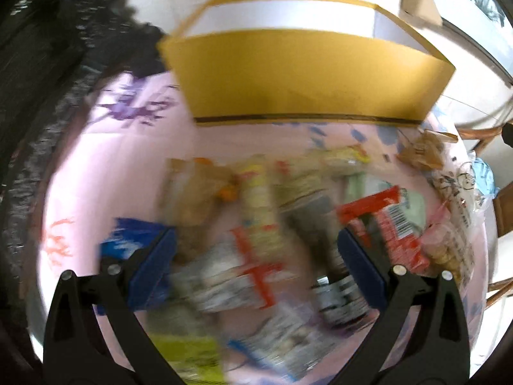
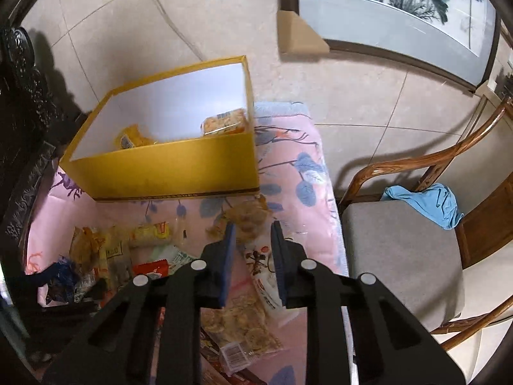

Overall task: Organize snacks
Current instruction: 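Move both open tools back down to the snack pile, then grasp tan printed packet with right tool while left reaches toward dark duck-neck packet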

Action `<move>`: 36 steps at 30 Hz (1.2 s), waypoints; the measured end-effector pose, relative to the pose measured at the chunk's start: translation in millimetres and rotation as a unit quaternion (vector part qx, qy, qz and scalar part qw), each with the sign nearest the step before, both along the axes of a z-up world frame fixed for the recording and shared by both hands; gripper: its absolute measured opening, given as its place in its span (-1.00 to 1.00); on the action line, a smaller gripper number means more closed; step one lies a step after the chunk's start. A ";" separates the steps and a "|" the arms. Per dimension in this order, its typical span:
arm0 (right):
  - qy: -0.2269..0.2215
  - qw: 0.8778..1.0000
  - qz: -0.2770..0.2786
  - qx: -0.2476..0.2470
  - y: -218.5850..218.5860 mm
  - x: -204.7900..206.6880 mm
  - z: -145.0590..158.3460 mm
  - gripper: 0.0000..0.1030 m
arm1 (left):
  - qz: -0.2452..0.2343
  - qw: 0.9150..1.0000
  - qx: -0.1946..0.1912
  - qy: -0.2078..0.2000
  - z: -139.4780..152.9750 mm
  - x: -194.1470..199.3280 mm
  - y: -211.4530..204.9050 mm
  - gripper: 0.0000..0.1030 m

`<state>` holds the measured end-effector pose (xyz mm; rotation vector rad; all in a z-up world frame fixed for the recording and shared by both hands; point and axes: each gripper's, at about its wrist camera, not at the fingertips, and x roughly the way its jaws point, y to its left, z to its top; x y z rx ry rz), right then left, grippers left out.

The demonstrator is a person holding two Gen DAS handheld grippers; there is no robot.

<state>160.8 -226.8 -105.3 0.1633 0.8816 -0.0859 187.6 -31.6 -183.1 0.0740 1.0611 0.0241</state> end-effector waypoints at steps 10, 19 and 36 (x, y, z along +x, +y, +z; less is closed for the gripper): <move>0.035 0.998 -0.028 0.035 -22.4 -22.9 -22.9 0.20 | -0.021 0.999 0.033 0.018 -32.2 9.3 -23.1 0.14; 0.062 0.997 -0.012 0.050 -8.9 5.7 -40.0 0.20 | -0.025 1.000 -0.001 0.014 -5.0 -4.9 1.3 -0.40; 0.106 0.994 -0.034 0.014 34.1 102.6 -110.3 0.02 | -0.048 0.996 0.071 0.010 -15.9 -18.2 0.8 0.91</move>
